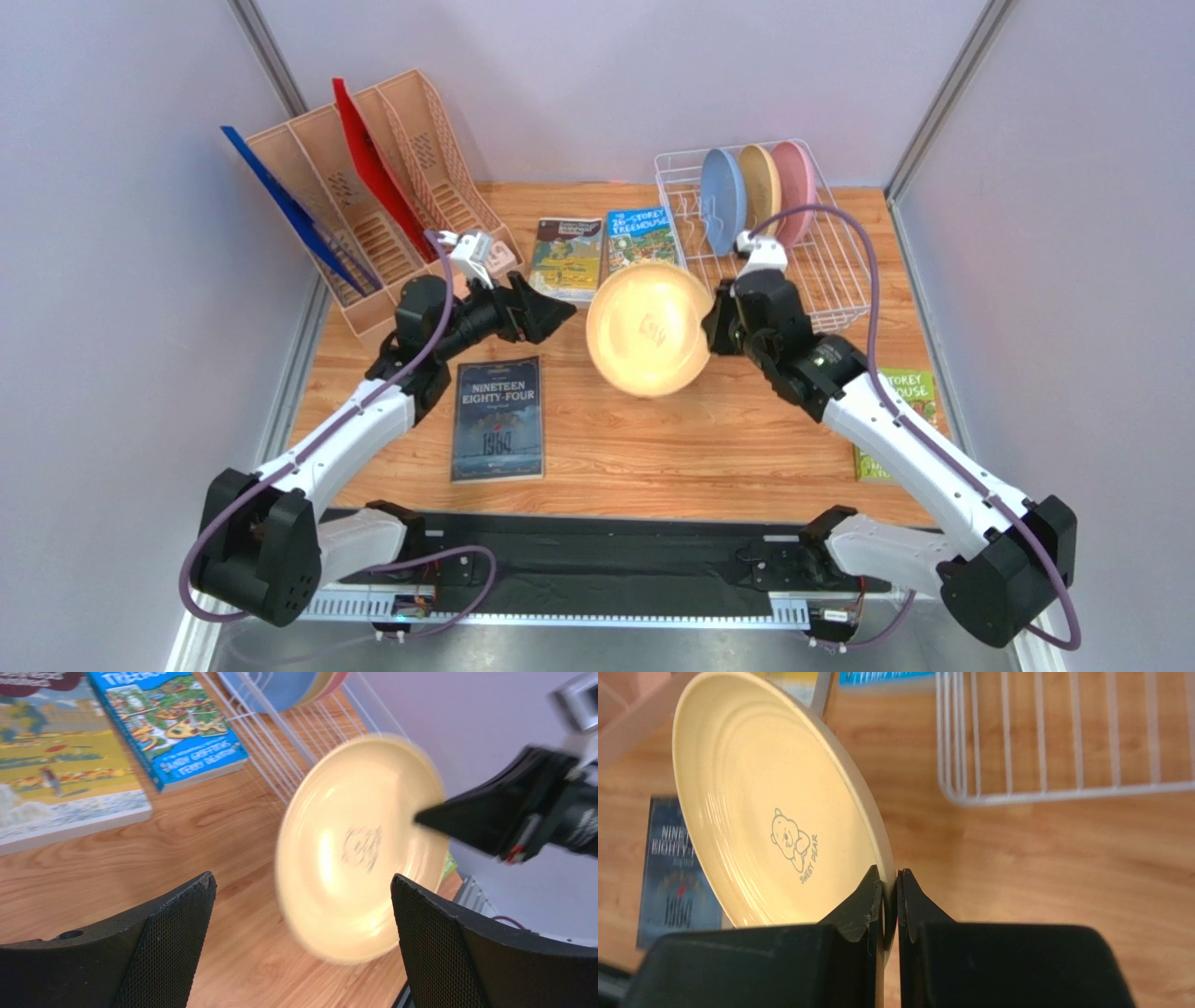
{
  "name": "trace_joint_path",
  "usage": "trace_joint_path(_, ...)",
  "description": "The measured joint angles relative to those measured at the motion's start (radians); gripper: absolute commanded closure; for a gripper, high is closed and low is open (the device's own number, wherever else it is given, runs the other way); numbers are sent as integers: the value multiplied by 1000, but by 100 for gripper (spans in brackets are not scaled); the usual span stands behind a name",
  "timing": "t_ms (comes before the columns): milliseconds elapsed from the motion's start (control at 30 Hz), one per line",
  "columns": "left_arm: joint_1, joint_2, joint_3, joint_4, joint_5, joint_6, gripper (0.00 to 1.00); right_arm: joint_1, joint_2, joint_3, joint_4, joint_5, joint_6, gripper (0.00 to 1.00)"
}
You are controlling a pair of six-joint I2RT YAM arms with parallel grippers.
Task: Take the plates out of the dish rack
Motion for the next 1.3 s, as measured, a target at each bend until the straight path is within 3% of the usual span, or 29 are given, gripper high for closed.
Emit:
trace_joint_path(133,-84,6,-13,54,-14,-32,2,3,-66,-145,7,-164,97,100)
trace_joint_path(300,-143,5,-59,90,-53,-50,3,3,-156,-190,69,-250,164,100)
trace_joint_path(400,-144,2,-98,94,-82,-64,11,3,-169,-192,114,-278,184,100)
trace_joint_path(433,-145,1,-110,95,-90,-68,23,3,-169,-196,132,-288,191,100)
trace_joint_path(500,-150,0,-127,95,-99,-79,38,3,-168,-211,153,-303,201,100)
trace_joint_path(533,-153,-1,-134,99,-101,-84,71,3,-166,-220,160,-306,205,100)
trace_joint_path(600,-161,-8,-143,105,-109,-97,100,3,-159,-232,163,-313,210,100)
trace_joint_path(633,-164,-13,-147,111,-115,-98,100,3,-152,-237,163,-313,211,95)
trace_joint_path(667,-168,-17,-148,112,-130,-101,100,3,-146,-241,161,-311,214,77)
trace_joint_path(733,-168,-18,-150,109,-146,-104,100,3,-142,-243,172,-314,219,59)
trace_joint_path(767,-168,-18,-151,106,-152,-101,100,5,-142,-243,175,-316,222,31)
trace_joint_path(800,-170,-18,-152,97,-162,-99,100,6,-142,-243,174,-304,224,21)
trace_joint_path(867,-173,-13,-151,75,-181,-92,100,6,-142,-234,154,-255,216,11)
trace_joint_path(1100,-192,137,-141,42,-229,-67,100,3,-146,-103,11,23,106,7)
trace_joint_path(1300,-213,327,-114,42,-237,-63,100,-4,-124,4,-9,144,25,7)
